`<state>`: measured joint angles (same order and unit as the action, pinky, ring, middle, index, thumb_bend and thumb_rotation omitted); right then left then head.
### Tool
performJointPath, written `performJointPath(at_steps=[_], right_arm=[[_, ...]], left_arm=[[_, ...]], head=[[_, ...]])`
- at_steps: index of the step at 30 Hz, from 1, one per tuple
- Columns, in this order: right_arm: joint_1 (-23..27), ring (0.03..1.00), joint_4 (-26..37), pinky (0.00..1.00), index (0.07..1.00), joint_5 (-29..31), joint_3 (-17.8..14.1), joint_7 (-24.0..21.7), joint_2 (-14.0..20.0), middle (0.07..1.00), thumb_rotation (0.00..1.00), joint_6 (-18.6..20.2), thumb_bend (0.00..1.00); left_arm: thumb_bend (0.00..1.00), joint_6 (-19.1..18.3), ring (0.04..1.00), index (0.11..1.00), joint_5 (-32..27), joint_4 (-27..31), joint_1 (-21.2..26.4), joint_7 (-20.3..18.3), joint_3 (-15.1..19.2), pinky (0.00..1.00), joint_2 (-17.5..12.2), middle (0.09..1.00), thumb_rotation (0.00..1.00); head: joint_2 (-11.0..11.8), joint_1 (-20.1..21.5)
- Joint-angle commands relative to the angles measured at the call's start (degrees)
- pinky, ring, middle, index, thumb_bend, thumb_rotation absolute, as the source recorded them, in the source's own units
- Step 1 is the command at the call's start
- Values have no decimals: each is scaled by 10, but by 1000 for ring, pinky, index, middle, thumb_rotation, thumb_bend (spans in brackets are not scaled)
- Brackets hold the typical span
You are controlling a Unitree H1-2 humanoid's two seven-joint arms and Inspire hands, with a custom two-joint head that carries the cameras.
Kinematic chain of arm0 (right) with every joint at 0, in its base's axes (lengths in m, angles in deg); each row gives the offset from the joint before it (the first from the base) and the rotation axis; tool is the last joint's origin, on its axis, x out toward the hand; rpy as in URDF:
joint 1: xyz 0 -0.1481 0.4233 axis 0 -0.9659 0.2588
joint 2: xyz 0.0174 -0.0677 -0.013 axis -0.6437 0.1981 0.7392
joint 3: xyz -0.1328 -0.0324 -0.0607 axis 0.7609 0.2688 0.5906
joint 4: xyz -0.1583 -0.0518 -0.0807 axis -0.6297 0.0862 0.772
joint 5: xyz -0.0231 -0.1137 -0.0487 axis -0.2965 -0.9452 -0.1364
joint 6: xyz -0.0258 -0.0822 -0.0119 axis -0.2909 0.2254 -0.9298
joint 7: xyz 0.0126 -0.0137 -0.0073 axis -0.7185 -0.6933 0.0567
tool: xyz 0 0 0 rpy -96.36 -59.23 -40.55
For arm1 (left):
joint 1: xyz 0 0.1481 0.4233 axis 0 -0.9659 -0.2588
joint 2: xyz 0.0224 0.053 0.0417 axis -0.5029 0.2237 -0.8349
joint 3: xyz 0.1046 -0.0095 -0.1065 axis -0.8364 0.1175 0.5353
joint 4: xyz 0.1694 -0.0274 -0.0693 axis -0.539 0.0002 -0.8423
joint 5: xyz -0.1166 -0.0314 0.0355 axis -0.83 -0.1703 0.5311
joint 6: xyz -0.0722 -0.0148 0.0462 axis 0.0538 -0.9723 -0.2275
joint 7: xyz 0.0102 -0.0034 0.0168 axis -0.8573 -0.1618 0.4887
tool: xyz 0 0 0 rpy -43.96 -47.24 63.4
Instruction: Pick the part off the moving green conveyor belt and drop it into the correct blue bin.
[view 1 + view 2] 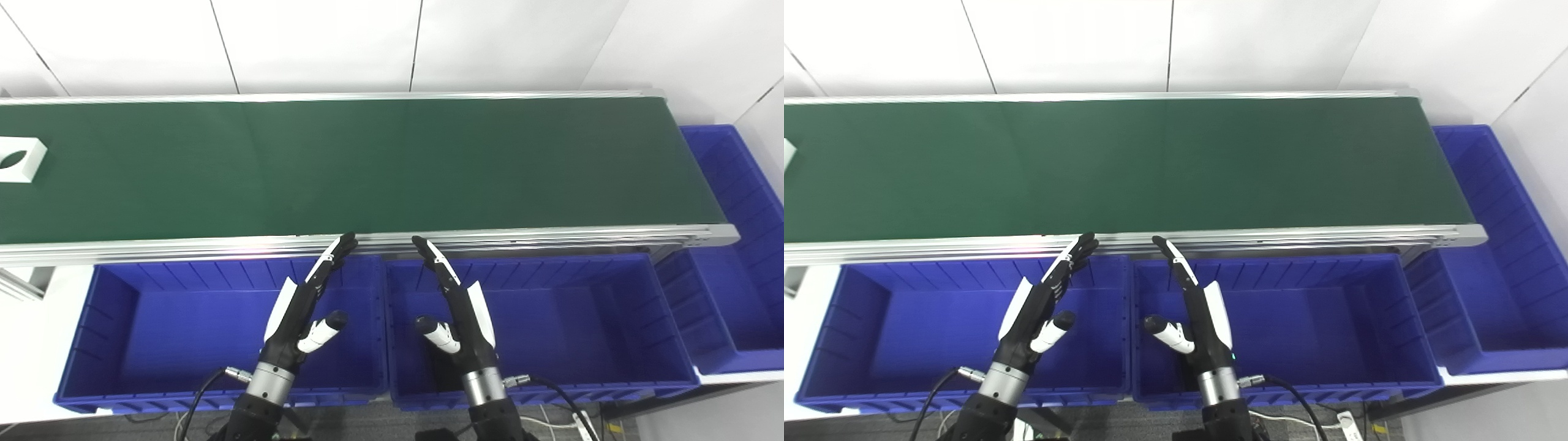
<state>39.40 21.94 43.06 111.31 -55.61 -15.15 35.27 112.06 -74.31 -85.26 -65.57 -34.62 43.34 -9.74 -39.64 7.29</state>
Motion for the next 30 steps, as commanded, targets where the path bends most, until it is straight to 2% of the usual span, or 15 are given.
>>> performJointPath(at_steps=[1, 9, 11, 12, 17, 19, 21, 23, 26, 30], right_arm=[[5, 920, 7, 902, 907, -5, 3, 12, 0, 916, 1000, -28, 896], [5, 918, 3, 897, 910, -7, 5, 16, 2, 915, 1000, -28, 889], [9, 917, -6, 896, 909, -7, 8, 22, 3, 914, 1000, -28, 894], [10, 917, -11, 896, 909, -3, 9, 22, 4, 914, 1000, -28, 896], [5, 914, -14, 892, 905, 8, 9, 22, 10, 914, 1000, -28, 920], [3, 903, -10, 886, 899, 9, 9, 25, 14, 911, 1000, -28, 923], [0, 905, -8, 887, 901, 11, 7, 22, 19, 910, 1000, -28, 924], [-2, 907, -8, 887, 903, 12, 6, 20, 21, 910, 1000, -28, 926], [-3, 910, -10, 889, 911, 14, 11, 20, 23, 920, 1000, -28, 915], [0, 905, -14, 875, 905, 9, 18, 29, 23, 916, 1000, -28, 908]], left_arm=[[880, 19, 934, 932, 5, 12, 2, 6, -1, 922, 4, 922, 980], [880, 19, 936, 929, 4, 11, 0, 1, 1, 927, 6, 921, 976], [870, 19, 935, 930, 5, 3, 3, 3, -1, 926, 6, 922, 974], [864, 19, 934, 930, 4, -3, 4, 4, -1, 925, 7, 922, 973], [870, 19, 934, 924, -3, -5, 1, -4, -1, 911, 14, 922, 959], [873, 19, 946, 925, -7, -3, -1, -8, -2, 932, 19, 926, 941], [864, 19, 939, 925, 6, -5, -1, 2, -7, 919, 21, 924, 947], [855, 19, 933, 925, 17, -6, 0, 12, -12, 906, 21, 921, 954], [849, 19, 923, 922, 29, -8, 3, 33, -23, 890, 18, 914, 952], [852, 19, 904, 916, 42, -9, 8, 61, -40, 866, 9, 900, 956]], head=[[-1, -1], [4, -2], [9, -2], [25, -5], [21, -11], [24, -30], [30, -50], [30, -50], [56, -51], [56, -43]])
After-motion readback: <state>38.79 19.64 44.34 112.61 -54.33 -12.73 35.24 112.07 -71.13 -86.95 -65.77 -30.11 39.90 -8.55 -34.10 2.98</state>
